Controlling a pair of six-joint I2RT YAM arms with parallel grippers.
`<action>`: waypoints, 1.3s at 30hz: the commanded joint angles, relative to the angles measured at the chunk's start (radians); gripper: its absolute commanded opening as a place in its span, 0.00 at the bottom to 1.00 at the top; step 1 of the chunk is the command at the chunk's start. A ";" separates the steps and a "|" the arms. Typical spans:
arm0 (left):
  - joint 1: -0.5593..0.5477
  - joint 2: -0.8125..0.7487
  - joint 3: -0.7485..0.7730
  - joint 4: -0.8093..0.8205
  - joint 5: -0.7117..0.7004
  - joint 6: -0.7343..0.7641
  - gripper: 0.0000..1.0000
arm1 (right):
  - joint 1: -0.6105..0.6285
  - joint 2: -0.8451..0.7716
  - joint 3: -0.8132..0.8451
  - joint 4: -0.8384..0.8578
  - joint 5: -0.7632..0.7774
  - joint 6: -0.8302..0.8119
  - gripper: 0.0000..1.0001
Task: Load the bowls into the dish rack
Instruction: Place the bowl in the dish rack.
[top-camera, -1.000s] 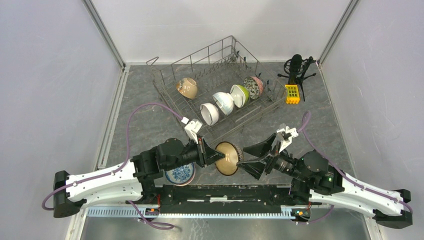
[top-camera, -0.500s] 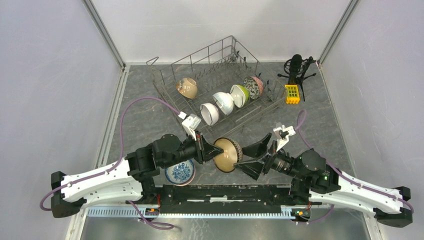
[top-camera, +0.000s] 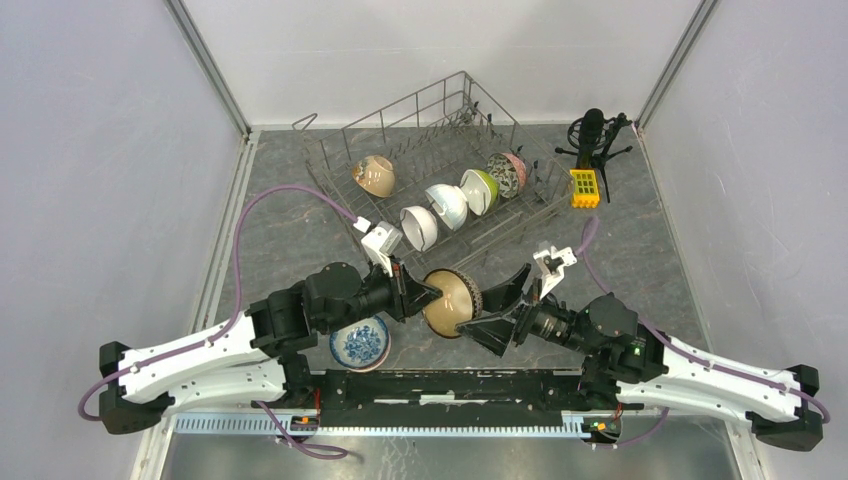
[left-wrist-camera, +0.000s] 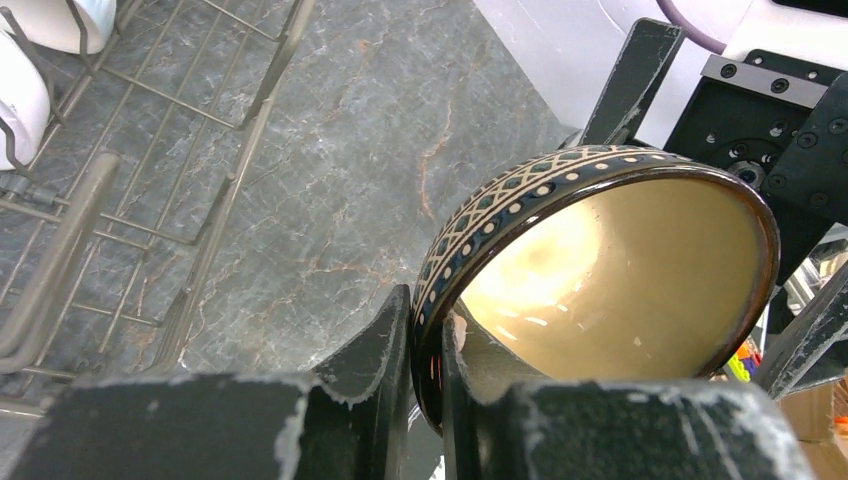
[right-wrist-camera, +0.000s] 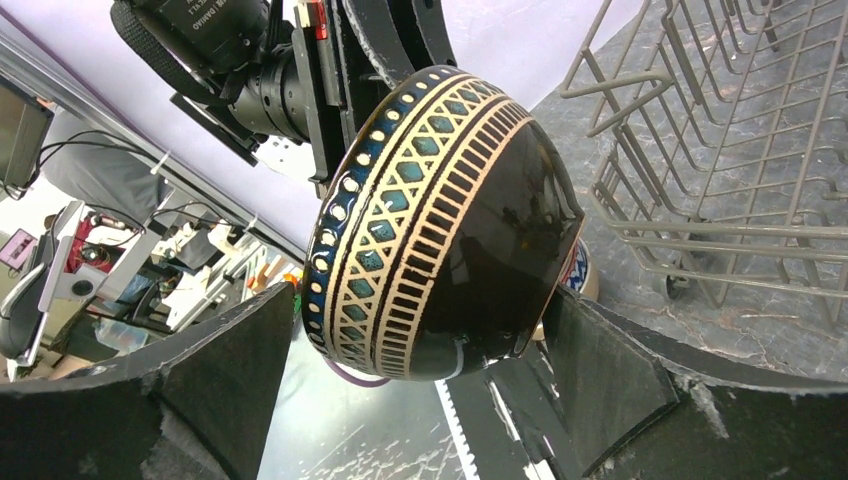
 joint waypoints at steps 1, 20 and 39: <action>0.001 -0.019 0.065 0.053 -0.053 0.037 0.02 | 0.003 -0.004 0.036 0.084 0.035 0.010 0.96; 0.002 -0.026 0.093 -0.016 -0.131 0.051 0.02 | 0.004 0.065 0.027 0.205 0.065 0.035 0.89; 0.001 -0.016 0.115 -0.046 -0.148 0.058 0.02 | 0.004 0.093 -0.004 0.302 0.110 0.061 0.65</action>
